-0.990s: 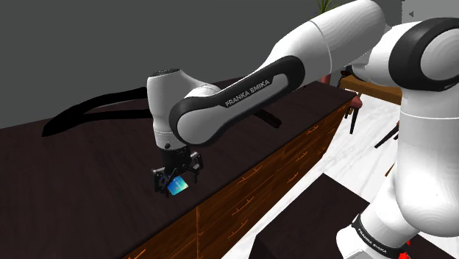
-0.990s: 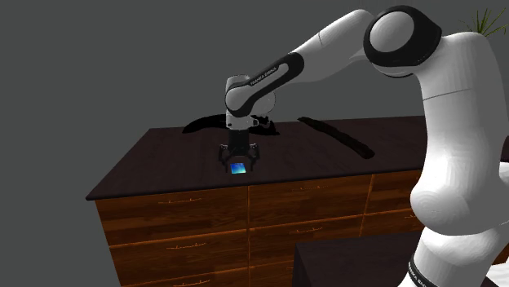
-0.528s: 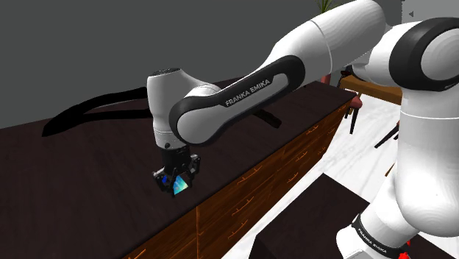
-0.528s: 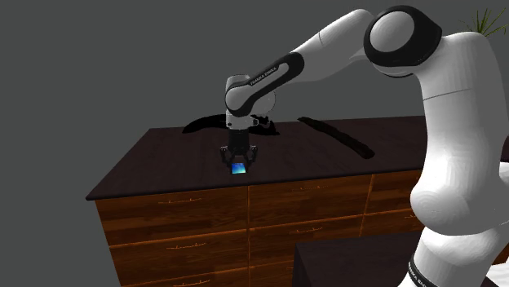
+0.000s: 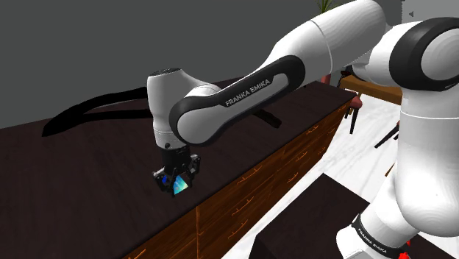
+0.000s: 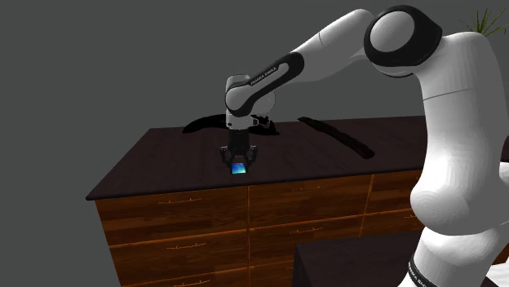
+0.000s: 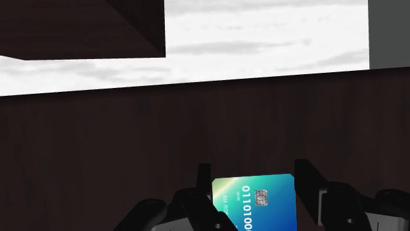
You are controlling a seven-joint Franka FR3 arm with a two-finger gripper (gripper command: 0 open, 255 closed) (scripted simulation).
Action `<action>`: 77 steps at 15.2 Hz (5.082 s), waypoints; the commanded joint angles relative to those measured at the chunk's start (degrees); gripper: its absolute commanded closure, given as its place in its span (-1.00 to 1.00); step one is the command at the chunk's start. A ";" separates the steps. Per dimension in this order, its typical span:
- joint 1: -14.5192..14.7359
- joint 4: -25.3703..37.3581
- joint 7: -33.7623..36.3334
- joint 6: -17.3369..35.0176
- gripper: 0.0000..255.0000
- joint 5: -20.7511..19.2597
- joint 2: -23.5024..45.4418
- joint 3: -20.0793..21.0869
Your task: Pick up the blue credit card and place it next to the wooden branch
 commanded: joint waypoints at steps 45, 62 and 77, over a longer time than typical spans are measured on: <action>-19.21 -17.69 -34.98 -12.76 1.00 11.97 -31.20 -11.71; -30.20 -16.95 -57.52 -13.48 1.00 6.18 -30.26 -25.55; -35.01 -14.24 -66.72 -8.89 1.00 3.86 -23.13 -30.96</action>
